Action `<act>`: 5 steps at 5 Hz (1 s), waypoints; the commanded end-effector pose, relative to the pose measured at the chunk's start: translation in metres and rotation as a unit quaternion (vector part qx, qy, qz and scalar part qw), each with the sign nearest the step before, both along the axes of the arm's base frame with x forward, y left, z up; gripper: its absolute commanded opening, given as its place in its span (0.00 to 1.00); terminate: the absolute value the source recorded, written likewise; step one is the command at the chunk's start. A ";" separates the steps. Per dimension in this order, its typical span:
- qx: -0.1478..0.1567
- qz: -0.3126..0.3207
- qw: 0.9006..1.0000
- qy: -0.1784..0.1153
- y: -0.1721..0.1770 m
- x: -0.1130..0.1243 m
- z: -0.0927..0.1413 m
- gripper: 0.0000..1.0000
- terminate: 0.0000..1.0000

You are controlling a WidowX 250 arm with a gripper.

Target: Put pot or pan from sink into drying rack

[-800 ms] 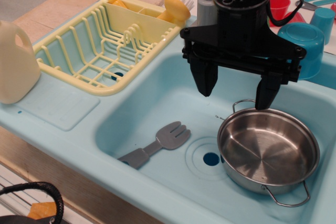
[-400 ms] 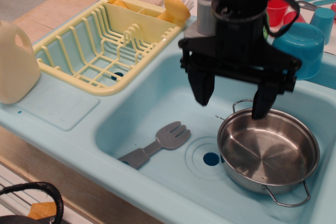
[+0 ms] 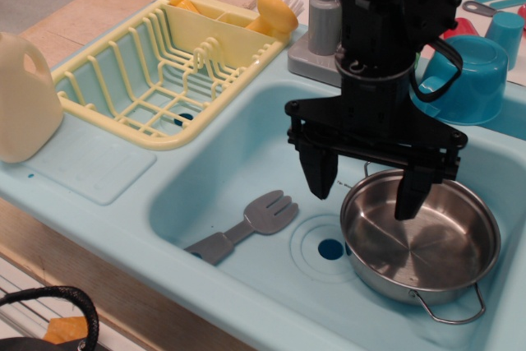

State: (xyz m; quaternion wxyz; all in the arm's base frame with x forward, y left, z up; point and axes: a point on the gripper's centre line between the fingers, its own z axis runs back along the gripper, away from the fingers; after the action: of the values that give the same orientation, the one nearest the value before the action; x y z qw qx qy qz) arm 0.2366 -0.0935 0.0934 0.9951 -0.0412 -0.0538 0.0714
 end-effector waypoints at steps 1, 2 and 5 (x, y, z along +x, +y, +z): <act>-0.016 -0.014 1.000 0.005 -0.001 0.006 -0.013 1.00 0.00; -0.025 -0.008 1.000 0.011 0.000 0.006 -0.023 0.00 0.00; -0.025 0.012 0.999 0.019 0.001 -0.003 -0.020 0.00 0.00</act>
State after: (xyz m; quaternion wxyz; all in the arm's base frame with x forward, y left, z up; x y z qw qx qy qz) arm 0.2240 -0.0845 0.0751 0.9920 -0.0455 -0.0154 0.1171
